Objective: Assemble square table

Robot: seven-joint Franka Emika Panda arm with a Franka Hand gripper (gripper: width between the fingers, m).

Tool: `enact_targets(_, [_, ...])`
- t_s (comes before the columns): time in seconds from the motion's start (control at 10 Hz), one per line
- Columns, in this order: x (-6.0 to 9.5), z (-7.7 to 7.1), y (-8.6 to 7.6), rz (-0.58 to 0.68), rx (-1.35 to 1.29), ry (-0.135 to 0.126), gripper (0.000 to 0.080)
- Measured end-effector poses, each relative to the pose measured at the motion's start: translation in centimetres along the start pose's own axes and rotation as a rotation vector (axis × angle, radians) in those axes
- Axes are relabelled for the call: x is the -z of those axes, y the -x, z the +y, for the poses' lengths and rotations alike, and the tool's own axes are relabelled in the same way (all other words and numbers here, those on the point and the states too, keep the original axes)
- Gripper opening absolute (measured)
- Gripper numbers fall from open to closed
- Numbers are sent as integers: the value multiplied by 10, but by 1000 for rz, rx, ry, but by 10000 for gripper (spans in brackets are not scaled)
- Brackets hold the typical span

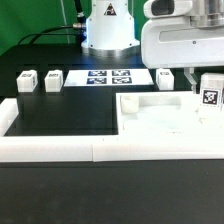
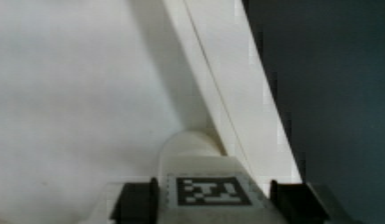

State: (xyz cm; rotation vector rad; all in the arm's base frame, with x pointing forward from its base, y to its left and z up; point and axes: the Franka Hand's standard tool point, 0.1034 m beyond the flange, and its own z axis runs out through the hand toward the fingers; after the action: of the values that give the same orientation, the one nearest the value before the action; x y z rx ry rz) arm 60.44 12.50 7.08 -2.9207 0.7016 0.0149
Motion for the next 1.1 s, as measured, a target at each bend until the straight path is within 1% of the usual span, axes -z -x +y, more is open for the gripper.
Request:
enact_targets(0.2, [-1, 0, 0, -7, -162, -10, 297])
enact_targets(0.4, [-3, 0, -6, -18, -408, -30, 295])
enact_targets(0.5, [-4, 0, -10, -39, -582, -63, 294])
enact_targets(0.6, [-4, -1, -12, -60, -745, -102, 294])
enact_targets(0.7, [-4, -4, -15, -81, -951, -133, 294])
enact_targets(0.8, [-4, -4, -16, -94, -1034, -141, 294])
enact_targets(0.9, [-4, -6, -15, -97, -1056, -139, 294])
enact_targets(1.0, [-4, -6, -15, -95, -1033, -139, 351])
enact_targets(1.1, [-4, -6, -15, -93, -1003, -140, 537])
